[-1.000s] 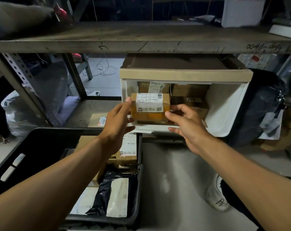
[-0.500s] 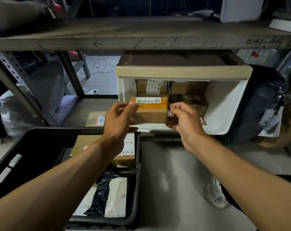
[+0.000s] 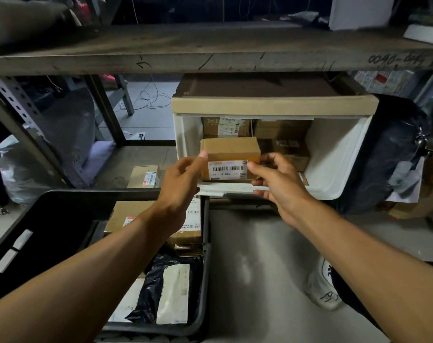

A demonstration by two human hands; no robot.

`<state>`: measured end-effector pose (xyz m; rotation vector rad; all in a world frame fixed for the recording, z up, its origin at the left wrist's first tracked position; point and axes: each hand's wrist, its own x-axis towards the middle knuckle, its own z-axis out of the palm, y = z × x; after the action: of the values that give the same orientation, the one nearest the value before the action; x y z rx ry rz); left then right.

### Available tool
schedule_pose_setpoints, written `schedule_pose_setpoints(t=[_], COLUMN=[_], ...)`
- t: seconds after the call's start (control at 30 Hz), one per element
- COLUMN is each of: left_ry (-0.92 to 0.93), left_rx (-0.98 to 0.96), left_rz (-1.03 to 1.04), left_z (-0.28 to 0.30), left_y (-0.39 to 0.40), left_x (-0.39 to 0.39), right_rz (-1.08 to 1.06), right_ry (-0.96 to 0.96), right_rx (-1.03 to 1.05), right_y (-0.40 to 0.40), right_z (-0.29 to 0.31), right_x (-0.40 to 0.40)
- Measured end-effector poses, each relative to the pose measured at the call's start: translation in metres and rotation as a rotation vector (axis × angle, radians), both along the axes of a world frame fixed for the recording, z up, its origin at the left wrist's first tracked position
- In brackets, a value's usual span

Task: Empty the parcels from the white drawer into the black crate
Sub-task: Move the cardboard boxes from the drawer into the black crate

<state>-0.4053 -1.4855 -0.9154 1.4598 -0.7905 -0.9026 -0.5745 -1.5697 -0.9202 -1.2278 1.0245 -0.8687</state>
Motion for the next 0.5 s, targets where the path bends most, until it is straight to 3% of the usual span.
schedule_pose_setpoints(t=[0.33, 0.5], left_ry=[0.058, 0.243], left_rx=[0.020, 0.018], left_rz=[0.058, 0.065], left_z=[-0.0044, -0.0017], left_y=[-0.0055, -0.0065], left_x=[-0.0026, -0.0031], right_rz=[-0.013, -0.017], right_ry=[-0.061, -0.122], right_rx=[0.085, 0.115], right_y=[0.0030, 0.0046], right_z=[-0.0024, 0.0018], right_x=[0.0084, 0.0095])
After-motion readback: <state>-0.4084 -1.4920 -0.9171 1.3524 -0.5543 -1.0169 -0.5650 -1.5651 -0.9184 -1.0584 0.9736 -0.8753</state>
